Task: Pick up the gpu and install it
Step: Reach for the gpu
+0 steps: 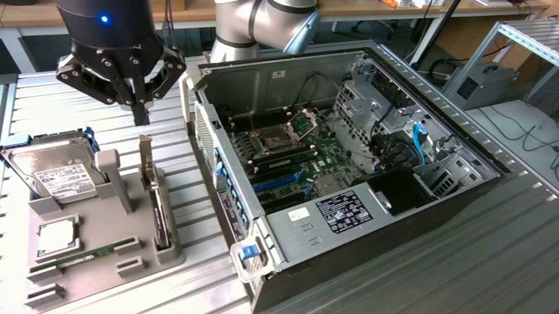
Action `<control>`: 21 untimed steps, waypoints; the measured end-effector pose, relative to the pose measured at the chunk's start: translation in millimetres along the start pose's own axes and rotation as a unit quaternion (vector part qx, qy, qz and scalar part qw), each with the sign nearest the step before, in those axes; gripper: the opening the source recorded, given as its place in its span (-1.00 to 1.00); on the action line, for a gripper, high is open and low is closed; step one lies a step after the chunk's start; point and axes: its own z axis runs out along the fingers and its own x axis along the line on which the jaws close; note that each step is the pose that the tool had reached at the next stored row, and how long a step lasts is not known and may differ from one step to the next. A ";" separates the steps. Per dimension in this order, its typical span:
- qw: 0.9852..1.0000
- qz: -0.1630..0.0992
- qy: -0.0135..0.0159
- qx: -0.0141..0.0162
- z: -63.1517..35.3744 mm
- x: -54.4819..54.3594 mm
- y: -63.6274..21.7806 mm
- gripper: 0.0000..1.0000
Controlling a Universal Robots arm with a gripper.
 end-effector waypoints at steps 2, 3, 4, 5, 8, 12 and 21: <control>1.000 0.000 0.000 0.000 -0.2 0.2 -3.5 -0.79; 1.000 0.000 0.000 0.000 -0.3 0.4 -5.3 -0.79; 1.000 0.000 0.000 0.000 -0.3 0.5 -7.1 -0.79; 1.000 0.000 0.000 0.000 -0.5 0.7 -9.7 -0.79; 1.000 0.000 0.000 0.000 -0.8 1.3 -17.8 -0.79; 1.000 0.000 0.000 0.000 -1.2 1.8 -24.3 -0.79; 1.000 0.000 0.000 0.000 -1.5 3.2 -30.7 -0.79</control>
